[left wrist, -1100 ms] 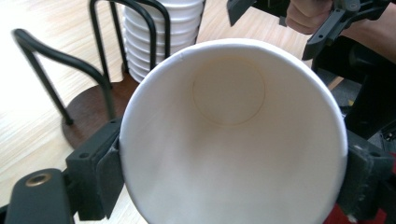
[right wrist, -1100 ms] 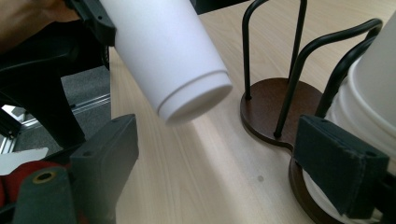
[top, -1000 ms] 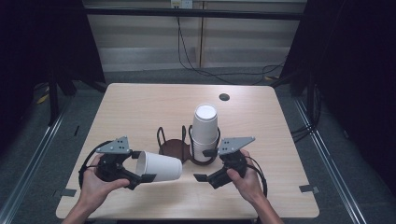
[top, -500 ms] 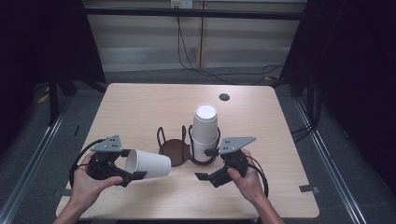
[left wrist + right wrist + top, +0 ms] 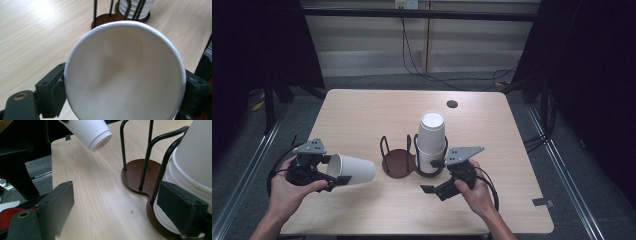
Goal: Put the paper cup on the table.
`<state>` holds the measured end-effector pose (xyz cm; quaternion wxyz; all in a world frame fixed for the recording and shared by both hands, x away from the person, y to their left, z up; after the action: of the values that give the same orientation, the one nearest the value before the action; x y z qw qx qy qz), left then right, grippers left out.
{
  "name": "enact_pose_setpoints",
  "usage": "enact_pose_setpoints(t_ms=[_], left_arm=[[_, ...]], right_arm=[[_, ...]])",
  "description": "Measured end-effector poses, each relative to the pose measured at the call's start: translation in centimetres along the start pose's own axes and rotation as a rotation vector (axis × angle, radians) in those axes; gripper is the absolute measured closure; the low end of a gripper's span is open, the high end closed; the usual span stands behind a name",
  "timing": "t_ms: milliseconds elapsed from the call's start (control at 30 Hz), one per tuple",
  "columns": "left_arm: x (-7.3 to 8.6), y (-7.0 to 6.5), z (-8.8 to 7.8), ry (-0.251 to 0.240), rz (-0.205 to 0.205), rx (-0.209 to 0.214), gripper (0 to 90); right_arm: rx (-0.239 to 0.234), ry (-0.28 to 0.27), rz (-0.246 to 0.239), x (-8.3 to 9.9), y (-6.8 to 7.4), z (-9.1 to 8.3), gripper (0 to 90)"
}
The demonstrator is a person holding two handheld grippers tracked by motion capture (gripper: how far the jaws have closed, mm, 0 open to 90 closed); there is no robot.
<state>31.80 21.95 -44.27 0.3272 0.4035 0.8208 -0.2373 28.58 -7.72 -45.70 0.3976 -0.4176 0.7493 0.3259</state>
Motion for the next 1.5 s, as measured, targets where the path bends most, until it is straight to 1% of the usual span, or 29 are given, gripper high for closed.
enact_pose_setpoints(t_ms=[100,133,167,200,300,333,433,533,567,600,633,667,700,767,800,833,900,933,967,1033,1067,1133,1200,1233,1333,1367,1433,1467,1500], left_arm=[[0.2,0.5,-0.3,0.009,-0.012,-0.014,13.0],[0.2,0.9,-0.5,0.02,-0.014,-0.031,13.0],[0.2,0.9,-0.5,0.02,-0.014,-0.031,13.0],[0.1,1.4,-0.7,0.023,-0.014,-0.05,12.9],[0.0,1.7,-1.0,0.026,-0.017,-0.057,12.9],[0.1,2.0,-1.1,0.043,-0.013,-0.075,12.9],[0.1,2.3,-1.3,0.055,-0.011,-0.09,12.8],[-0.1,3.0,-1.5,0.08,-0.026,-0.113,12.6],[-0.1,3.0,-1.5,0.08,-0.026,-0.113,12.5],[-0.2,3.4,-1.6,0.107,-0.018,-0.129,12.4],[-0.2,3.4,-1.6,0.107,-0.018,-0.129,12.4],[-0.3,3.6,-1.6,0.105,-0.021,-0.144,12.4],[-0.4,3.7,-1.6,0.115,-0.02,-0.137,12.4],[-0.6,3.8,-1.7,0.116,-0.018,-0.147,12.4],[-0.8,4.0,-1.6,0.129,-0.005,-0.169,12.4],[-0.8,4.0,-1.6,0.129,-0.005,-0.169,12.5],[-1.0,4.1,-1.4,0.157,0.004,-0.175,12.5],[-1.2,4.3,-1.1,0.18,0.008,-0.189,12.5],[-1.2,4.3,-1.1,0.18,0.008,-0.189,12.4],[-1.5,4.6,-0.8,0.204,-0.002,-0.203,12.5],[-1.9,4.8,-0.3,0.228,0.005,-0.205,12.5],[-2.1,4.9,0.0,0.239,-0.002,-0.211,12.5],[-2.6,5.2,0.7,0.278,0.0,-0.209,12.4],[-2.8,5.3,0.8,0.286,0.003,-0.214,12.4],[-3.1,5.3,1.4,0.336,0.02,-0.204,12.4],[-3.1,5.3,1.4,0.336,0.02,-0.204,12.4],[-3.3,5.3,1.8,0.364,0.026,-0.222,12.4],[-3.3,5.3,1.9,0.385,0.038,-0.225,12.3],[-3.5,5.3,2.1,0.391,0.034,-0.218,12.2]], right_arm=[[-0.002,0.004,0.002,0.0,0.0,0.0,14.3],[0.001,0.006,0.003,0.1,-0.1,0.0,14.2],[0.001,0.006,0.003,0.1,-0.1,0.0,14.2],[0.004,0.005,-0.002,0.1,-0.1,0.0,14.2],[0.003,0.001,0.001,0.0,-0.1,-0.1,14.2],[0.004,-0.002,0.001,-0.1,-0.1,-0.2,14.2],[0.005,-0.005,0.002,-0.1,-0.1,-0.2,14.2],[0.008,-0.004,0.002,-0.1,-0.2,-0.3,14.2],[0.008,-0.004,0.002,-0.1,-0.2,-0.3,14.2],[0.006,-0.003,0.002,-0.1,-0.2,-0.2,14.2],[0.006,-0.003,0.002,-0.1,-0.2,-0.2,14.2],[0.006,-0.002,0.002,-0.1,-0.2,-0.2,14.2],[0.001,-0.004,0.004,-0.1,-0.1,-0.2,14.2],[0.001,-0.006,0.004,-0.1,-0.2,-0.3,14.2],[0.004,-0.002,0.007,0.0,-0.2,-0.3,14.2],[0.004,-0.002,0.007,0.0,-0.2,-0.3,14.2],[0.006,-0.001,0.007,0.0,-0.3,-0.2,14.2],[0.004,0.0,0.003,0.0,-0.2,-0.2,14.2],[0.004,0.0,0.003,0.0,-0.2,-0.2,14.2],[0.005,-0.001,0.003,0.0,-0.2,-0.2,14.2],[0.006,0.002,0.005,0.0,-0.2,-0.2,14.2],[0.008,0.004,0.004,0.0,-0.2,-0.2,14.2],[0.007,0.004,0.002,0.0,-0.1,-0.2,14.2],[0.009,0.005,0.002,0.0,-0.1,-0.2,14.2],[0.009,0.012,-0.001,0.1,-0.1,-0.1,14.2],[0.009,0.012,-0.001,0.1,-0.1,-0.1,14.2],[0.005,0.016,-0.003,0.1,0.0,-0.1,14.2],[0.007,0.016,-0.004,0.1,-0.1,0.0,14.2],[0.006,0.017,-0.001,0.2,-0.1,0.0,14.2]])
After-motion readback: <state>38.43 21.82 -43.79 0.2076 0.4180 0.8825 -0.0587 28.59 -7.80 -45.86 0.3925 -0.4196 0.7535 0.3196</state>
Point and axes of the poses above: each handheld gripper's, and its own axes: z roughly forward along the jaws, x roughly out of its underside, y roughly to its left, the point moved 8 cm from there along z, roughly forward along the jaws, and after that the axes turned 3 degrees about -y, right-handed, at the moved point
